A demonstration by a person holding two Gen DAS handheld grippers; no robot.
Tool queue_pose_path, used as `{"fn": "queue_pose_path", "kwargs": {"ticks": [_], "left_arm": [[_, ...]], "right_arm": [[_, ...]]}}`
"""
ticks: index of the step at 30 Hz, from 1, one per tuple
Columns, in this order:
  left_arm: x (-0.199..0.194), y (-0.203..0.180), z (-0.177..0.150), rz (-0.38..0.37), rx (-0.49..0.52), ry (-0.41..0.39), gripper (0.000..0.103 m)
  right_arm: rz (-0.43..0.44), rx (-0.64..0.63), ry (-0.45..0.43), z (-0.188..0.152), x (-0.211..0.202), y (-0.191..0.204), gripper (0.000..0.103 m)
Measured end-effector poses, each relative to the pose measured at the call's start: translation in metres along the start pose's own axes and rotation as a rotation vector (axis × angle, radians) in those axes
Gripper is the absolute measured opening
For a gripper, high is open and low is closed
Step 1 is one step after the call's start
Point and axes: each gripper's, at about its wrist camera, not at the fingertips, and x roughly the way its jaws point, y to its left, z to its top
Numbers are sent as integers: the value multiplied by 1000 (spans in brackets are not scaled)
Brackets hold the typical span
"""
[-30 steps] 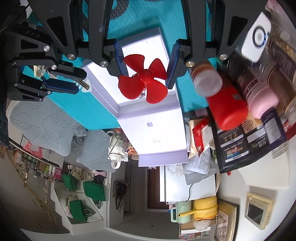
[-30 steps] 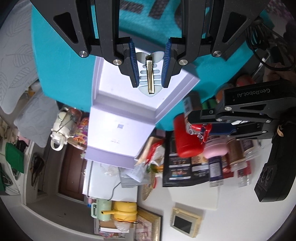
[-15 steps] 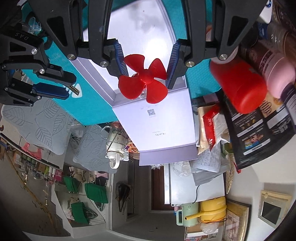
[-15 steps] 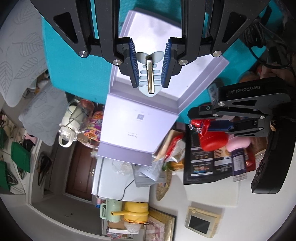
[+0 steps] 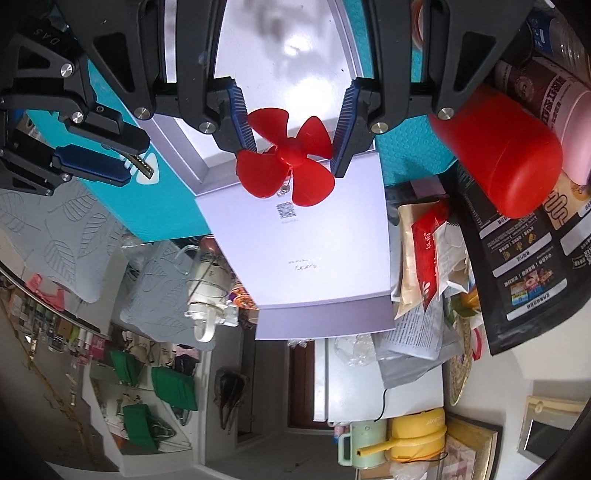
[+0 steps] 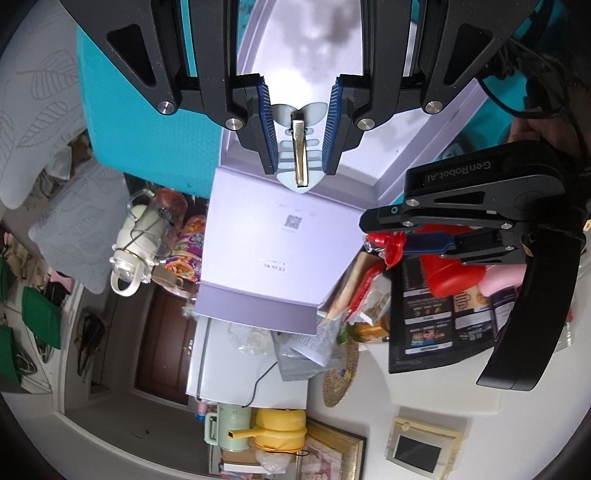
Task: Organize rigid objects
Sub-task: 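Carry the red propeller and fish-bone clip with both tools over the white box, then open the left tool to drop the propeller while the right tool releases the fish-bone clip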
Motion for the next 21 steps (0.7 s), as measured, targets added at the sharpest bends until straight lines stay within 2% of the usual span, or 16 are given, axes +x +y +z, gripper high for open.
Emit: {"fn": "queue_pose_path", "kwargs": {"ticks": [10, 16, 21], "left_arm": [[30, 8, -9, 22, -12, 78, 41], [48, 2, -17, 37, 0, 141, 41], [54, 2, -20, 60, -4, 158, 41]], "right_arm": [[1, 26, 57, -2, 35, -7, 24], [-19, 29, 88, -10, 46, -7, 25], [-4, 63, 105, -12, 49, -12, 25]]}}
